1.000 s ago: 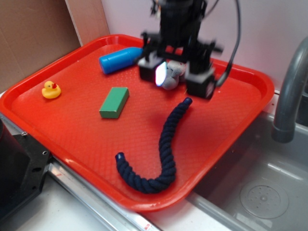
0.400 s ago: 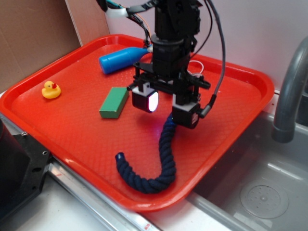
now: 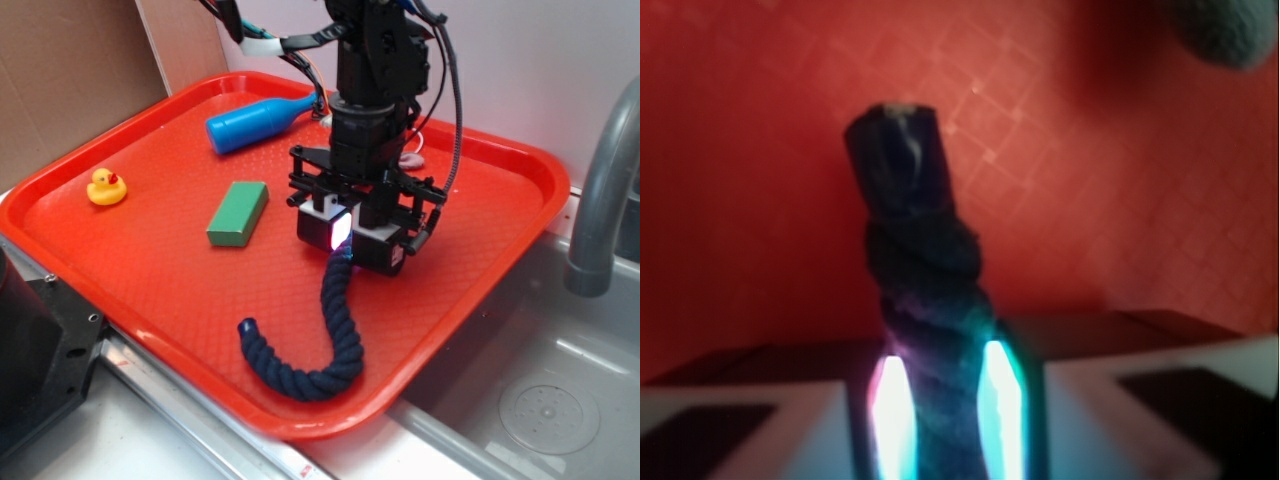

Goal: Grab the blue rope.

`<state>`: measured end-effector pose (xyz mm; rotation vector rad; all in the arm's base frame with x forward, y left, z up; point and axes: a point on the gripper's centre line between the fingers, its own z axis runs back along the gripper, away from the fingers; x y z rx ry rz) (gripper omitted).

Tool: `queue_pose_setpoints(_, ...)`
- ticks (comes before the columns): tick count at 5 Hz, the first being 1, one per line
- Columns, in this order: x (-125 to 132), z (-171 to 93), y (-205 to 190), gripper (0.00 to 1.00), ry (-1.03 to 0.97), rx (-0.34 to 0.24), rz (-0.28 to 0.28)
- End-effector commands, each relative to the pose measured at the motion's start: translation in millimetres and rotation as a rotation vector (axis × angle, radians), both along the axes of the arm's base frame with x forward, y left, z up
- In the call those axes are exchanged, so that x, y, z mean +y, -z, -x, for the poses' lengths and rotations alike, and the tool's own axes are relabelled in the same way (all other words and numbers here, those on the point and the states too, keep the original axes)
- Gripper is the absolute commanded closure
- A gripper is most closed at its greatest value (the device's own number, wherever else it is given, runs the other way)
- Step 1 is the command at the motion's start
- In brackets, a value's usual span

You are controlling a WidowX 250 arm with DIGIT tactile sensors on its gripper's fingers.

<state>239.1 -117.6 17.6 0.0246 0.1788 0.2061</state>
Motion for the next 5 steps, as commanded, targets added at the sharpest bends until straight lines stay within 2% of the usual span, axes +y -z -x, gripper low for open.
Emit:
queue_pose_setpoints(1,5,1,-31,1.00,-0.019,-0.048,0.005)
queue_pose_setpoints(2,4,1,-81,1.00,-0.024,-0.161,0.052)
queue_pose_setpoints(3,0,8,-131,1.00,0.117,-0.291,0.056)
queue_pose_setpoints(4,12,20,-180,1.00,0.133,-0.387,0.092)
queue_pose_setpoints(5,13,23,-230,1.00,0.148,-0.386,0.107)
